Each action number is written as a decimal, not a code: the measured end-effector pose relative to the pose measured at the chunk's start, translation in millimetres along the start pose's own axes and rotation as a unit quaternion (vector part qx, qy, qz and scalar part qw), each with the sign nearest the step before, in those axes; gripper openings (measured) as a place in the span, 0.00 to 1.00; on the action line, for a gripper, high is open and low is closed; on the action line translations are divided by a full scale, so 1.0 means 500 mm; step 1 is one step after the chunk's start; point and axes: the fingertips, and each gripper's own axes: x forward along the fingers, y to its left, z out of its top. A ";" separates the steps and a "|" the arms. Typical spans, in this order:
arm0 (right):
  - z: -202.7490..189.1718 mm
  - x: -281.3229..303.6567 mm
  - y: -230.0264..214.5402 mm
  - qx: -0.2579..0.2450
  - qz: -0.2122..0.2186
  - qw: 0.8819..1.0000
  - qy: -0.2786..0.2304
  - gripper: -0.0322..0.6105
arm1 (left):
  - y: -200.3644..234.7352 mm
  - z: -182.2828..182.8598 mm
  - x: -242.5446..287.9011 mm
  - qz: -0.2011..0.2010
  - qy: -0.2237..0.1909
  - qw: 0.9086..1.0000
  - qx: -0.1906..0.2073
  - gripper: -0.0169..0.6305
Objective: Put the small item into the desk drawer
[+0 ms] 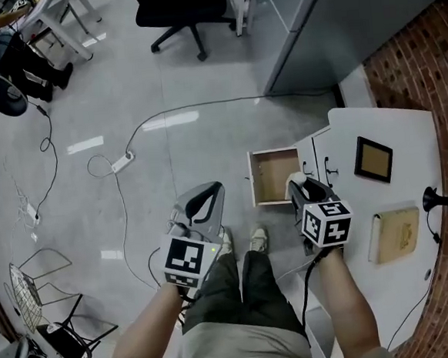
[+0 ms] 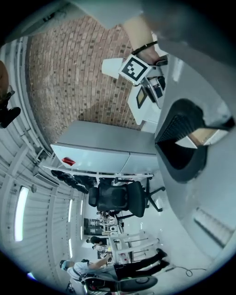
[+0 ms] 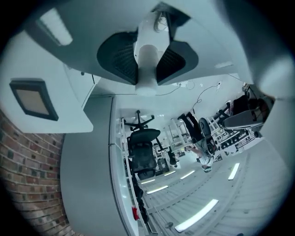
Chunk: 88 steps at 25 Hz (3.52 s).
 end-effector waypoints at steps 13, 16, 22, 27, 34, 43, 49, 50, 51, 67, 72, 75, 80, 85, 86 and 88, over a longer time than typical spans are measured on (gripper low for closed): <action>-0.294 0.405 -0.150 -0.005 0.002 0.992 0.126 0.26 | 0.047 -0.421 0.296 -0.011 0.099 0.993 -0.060 0.03; -0.371 0.486 -0.181 -0.013 0.004 0.989 0.147 0.26 | 0.046 -0.517 0.351 -0.023 0.115 0.991 -0.070 0.03; -0.545 0.627 -0.235 -0.005 0.007 0.983 0.186 0.25 | 0.026 -0.706 0.433 -0.037 0.132 0.988 -0.066 0.03; -0.669 0.726 -0.280 -0.007 0.002 0.977 0.215 0.25 | 0.020 -0.842 0.495 -0.041 0.146 0.985 -0.084 0.03; -0.802 0.853 -0.347 0.037 -0.001 0.967 0.252 0.26 | 0.019 -0.994 0.567 -0.050 0.169 0.980 -0.091 0.03; -0.920 0.933 -0.406 0.047 -0.026 0.947 0.316 0.26 | 0.036 -1.077 0.618 -0.046 0.180 0.976 -0.111 0.03; -0.920 0.932 -0.398 0.021 -0.020 0.945 0.325 0.31 | 0.029 -1.082 0.620 -0.050 0.186 0.975 -0.110 0.03; -0.911 0.924 -0.394 0.018 -0.020 0.946 0.322 0.29 | 0.028 -1.076 0.616 -0.051 0.188 0.975 -0.108 0.03; -0.901 0.914 -0.388 0.018 -0.019 0.948 0.318 0.27 | 0.029 -1.069 0.610 -0.050 0.189 0.975 -0.107 0.03; -0.556 0.587 -0.188 0.029 0.032 0.984 0.175 0.13 | 0.064 -0.722 0.432 -0.025 0.153 0.985 -0.077 0.03; -0.436 0.440 -0.122 0.017 0.039 0.991 0.129 0.12 | 0.060 -0.586 0.354 -0.026 0.137 0.988 -0.064 0.03; -0.372 0.351 -0.080 0.035 0.048 0.993 0.101 0.11 | 0.045 -0.520 0.313 -0.031 0.134 0.989 -0.061 0.03; -0.257 0.211 -0.007 0.053 0.060 0.996 0.050 0.10 | 0.016 -0.407 0.239 -0.045 0.125 0.990 -0.047 0.03; -0.127 0.089 0.047 0.034 0.069 0.997 -0.002 0.10 | -0.005 -0.283 0.166 -0.057 0.106 0.992 -0.037 0.03; -0.099 0.064 0.057 0.029 0.070 0.997 -0.013 0.10 | -0.007 -0.255 0.152 -0.058 0.100 0.993 -0.034 0.03; -0.047 0.010 0.083 0.019 0.074 0.997 -0.035 0.09 | -0.013 -0.202 0.118 -0.056 0.090 0.994 -0.030 0.03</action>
